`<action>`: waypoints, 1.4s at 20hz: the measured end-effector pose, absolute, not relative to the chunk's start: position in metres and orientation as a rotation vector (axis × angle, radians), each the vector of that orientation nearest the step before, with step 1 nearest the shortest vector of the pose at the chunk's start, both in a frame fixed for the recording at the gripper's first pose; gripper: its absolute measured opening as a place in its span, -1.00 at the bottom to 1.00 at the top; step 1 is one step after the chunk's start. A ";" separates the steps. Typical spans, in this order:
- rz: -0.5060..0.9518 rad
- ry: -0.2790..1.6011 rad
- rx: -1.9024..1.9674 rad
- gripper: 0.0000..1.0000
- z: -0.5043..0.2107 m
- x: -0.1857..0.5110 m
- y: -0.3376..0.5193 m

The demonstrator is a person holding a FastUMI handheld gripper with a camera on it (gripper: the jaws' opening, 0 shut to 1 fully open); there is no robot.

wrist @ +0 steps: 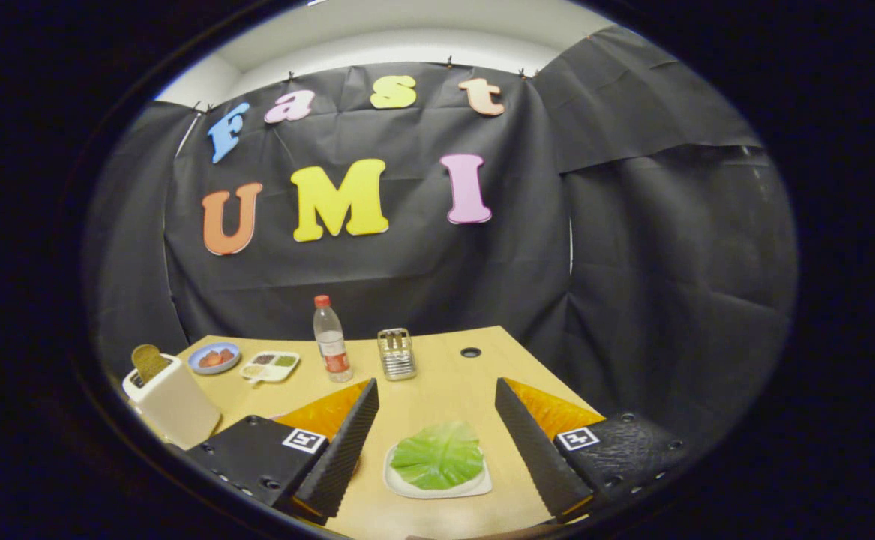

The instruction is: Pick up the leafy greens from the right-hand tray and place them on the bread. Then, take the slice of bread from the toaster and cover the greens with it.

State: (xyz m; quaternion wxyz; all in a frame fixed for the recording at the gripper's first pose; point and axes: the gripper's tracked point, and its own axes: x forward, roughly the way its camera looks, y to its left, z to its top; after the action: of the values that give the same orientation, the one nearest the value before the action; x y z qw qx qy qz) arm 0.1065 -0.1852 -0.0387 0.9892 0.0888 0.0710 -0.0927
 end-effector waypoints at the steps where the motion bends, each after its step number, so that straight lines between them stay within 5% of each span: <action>1: -0.194 0.181 0.182 0.92 -0.051 0.119 -0.195; 13: -0.196 0.579 0.220 0.92 -0.179 0.218 -0.227; 19: -0.166 0.695 0.251 0.74 -0.209 0.242 -0.225; 22: -0.143 0.705 0.254 0.29 -0.217 0.248 -0.221; 26: -0.144 0.694 0.247 -0.77 -0.211 0.247 -0.219; 28: -0.139 0.676 0.244 -0.88 -0.203 0.242 -0.217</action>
State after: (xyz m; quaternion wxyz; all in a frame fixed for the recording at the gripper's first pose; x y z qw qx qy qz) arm 0.2418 -0.2172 -0.2033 0.9338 0.1193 0.3303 -0.0681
